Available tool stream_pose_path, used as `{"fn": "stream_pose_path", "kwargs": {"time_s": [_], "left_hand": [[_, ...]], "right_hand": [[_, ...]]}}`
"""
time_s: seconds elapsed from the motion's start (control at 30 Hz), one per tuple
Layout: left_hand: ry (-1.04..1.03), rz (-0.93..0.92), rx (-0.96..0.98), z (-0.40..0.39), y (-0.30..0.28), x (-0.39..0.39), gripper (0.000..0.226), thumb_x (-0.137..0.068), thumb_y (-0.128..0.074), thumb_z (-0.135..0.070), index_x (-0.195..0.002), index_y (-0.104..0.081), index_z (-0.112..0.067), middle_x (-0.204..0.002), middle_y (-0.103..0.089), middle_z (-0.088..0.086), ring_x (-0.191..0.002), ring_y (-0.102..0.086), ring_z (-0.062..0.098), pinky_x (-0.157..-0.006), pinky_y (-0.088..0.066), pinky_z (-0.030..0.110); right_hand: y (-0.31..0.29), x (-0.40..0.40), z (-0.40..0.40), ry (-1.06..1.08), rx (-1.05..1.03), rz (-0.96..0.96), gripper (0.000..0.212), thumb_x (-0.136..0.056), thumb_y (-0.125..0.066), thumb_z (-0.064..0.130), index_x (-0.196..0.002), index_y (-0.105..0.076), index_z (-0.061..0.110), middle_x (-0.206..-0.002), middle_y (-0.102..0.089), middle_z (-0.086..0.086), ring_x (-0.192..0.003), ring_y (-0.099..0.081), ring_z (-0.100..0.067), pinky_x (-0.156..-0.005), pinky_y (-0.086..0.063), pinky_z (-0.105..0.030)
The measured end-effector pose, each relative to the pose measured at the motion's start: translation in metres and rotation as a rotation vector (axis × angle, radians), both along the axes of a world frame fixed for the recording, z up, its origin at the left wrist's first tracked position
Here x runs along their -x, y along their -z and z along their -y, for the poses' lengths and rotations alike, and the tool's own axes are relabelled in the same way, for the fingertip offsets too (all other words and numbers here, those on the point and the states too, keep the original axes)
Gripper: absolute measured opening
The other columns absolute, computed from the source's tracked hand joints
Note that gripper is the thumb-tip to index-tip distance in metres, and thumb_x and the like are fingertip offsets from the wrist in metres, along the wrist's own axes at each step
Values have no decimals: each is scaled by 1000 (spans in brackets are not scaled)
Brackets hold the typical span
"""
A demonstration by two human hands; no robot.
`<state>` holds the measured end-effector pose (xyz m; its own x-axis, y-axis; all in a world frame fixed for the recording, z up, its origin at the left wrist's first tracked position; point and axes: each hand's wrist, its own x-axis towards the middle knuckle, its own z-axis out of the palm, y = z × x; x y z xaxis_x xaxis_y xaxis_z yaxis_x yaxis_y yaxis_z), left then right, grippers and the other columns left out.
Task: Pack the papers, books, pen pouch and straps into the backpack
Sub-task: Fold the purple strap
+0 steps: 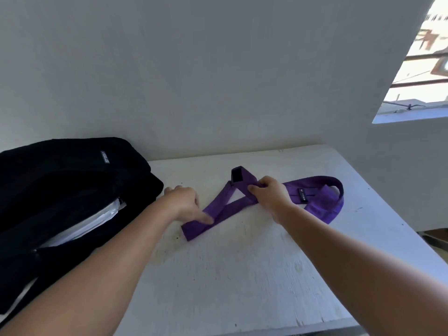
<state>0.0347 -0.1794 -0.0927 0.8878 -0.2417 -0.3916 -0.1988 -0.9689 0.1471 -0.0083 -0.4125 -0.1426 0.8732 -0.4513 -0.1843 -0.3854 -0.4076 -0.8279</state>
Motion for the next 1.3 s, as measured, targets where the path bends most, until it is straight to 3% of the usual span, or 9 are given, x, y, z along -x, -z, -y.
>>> {"fn": "stream_pose_path", "kwargs": {"time_s": [0.13,0.27,0.37,0.47,0.57,0.63,0.73,0.97,1.3], "left_hand": [[-73,-36,289,15,8,-2,58,-84,-68,-67,-117,-62,-19,-117,-62,-3,-108,-58,19,-91,-50,34],[-102,47,333,34,34,6,41,-93,-69,-46,-113,-56,-12,-108,-61,3,-98,-59,20,-81,-48,33],[-201,-20,517,39,37,7,19,-92,-72,-27,-99,-65,-10,-95,-65,4,-85,-58,17,-67,-43,27],[-419,-118,893,45,25,9,6,-99,-54,-15,-100,-58,-10,-102,-65,12,-85,-64,22,-68,-55,32],[-689,-367,1423,53,8,15,31,-96,-31,9,-117,-52,0,-116,-62,29,-93,-71,40,-78,-62,49],[-727,-439,1576,58,2,20,44,-90,-26,17,-124,-51,7,-121,-63,32,-98,-72,43,-84,-61,49],[-707,-487,1645,63,0,27,51,-83,-26,18,-122,-55,4,-121,-67,25,-101,-73,38,-92,-59,46],[-654,-460,1719,75,-12,40,37,-89,-36,6,-108,-68,-1,-92,-65,18,-74,-63,26,-56,-57,30],[-673,-305,1734,88,-10,33,35,-107,-49,-30,-120,-62,-1,-113,-73,21,-100,-74,31,-80,-61,38]], "right_hand": [[-17,5,-9,25,292,-9,24,-93,-64,58,-106,-75,40,-124,-43,-5,-120,-39,-33,-104,-40,-42],[-29,9,-15,-1,464,34,22,-90,-67,62,-104,-75,46,-119,-32,4,-119,-33,-28,-105,-29,-45],[-25,8,-16,-10,483,117,19,-90,-69,58,-95,-73,40,-113,-47,11,-114,-41,-19,-101,-27,-44],[-21,8,-19,-12,384,233,8,-95,-63,43,-93,-62,35,-81,-65,13,-85,-61,-16,-94,-35,-41],[-19,10,-24,-24,289,304,10,-96,-62,34,-105,-62,38,-65,-64,11,-67,-63,-13,-87,-54,-47],[-24,12,-28,-37,287,336,21,-97,-62,33,-117,-64,38,-66,-63,13,-68,-63,-12,-85,-55,-46],[-28,13,-35,-102,280,401,34,-95,-57,34,-126,-65,45,-79,-68,17,-79,-65,-8,-89,-54,-45],[-30,14,-39,-193,448,436,46,-97,-54,32,-139,-60,50,-83,-61,10,-80,-61,-17,-82,-53,-43],[-30,15,-50,-375,379,480,37,-103,-52,38,-139,-61,42,-98,-62,7,-86,-62,-17,-74,-46,-34]]}}
